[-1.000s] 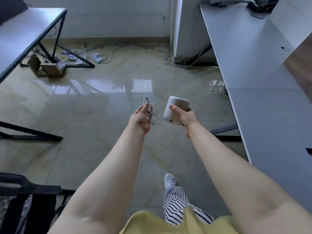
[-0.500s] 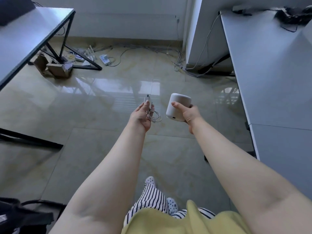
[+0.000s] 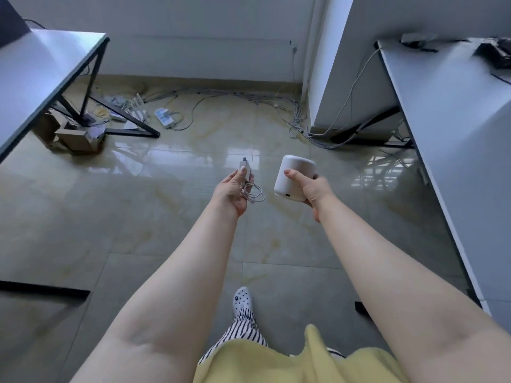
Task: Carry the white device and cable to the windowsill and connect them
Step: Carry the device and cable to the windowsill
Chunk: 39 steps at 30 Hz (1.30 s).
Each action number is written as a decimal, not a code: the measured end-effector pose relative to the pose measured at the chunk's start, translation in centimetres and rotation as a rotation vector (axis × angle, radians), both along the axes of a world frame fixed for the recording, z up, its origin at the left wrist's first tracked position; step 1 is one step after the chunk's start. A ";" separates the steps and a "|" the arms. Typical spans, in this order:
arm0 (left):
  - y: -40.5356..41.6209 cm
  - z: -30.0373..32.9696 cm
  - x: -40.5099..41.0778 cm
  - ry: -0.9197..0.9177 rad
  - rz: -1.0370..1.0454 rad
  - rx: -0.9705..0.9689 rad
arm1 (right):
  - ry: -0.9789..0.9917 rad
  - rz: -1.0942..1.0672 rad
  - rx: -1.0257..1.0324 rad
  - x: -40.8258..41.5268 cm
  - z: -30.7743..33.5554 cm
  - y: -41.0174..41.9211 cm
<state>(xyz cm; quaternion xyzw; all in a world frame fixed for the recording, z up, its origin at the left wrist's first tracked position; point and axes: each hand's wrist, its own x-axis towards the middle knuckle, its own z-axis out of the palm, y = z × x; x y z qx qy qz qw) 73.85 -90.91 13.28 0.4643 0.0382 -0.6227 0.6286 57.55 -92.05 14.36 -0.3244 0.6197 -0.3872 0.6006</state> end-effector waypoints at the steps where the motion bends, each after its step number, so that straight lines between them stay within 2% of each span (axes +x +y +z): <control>1: -1.6 0.2 1.0 -0.003 -0.011 -0.003 | -0.011 -0.008 -0.003 0.9 0.4 -1.5; 13: -17.5 0.4 8.7 0.023 -0.024 0.017 | -0.026 -0.038 0.032 8.8 0.3 -16.8; 20: -29.5 0.7 12.3 -0.024 -0.009 0.000 | -0.058 -0.006 -0.003 12.0 0.3 -29.4; 28: -42.7 1.1 14.6 -0.038 0.058 -0.006 | -0.044 0.057 0.001 14.4 1.4 -43.9; 39: -55.8 1.0 16.9 -0.074 0.002 0.002 | -0.041 0.052 0.016 16.5 1.0 -56.8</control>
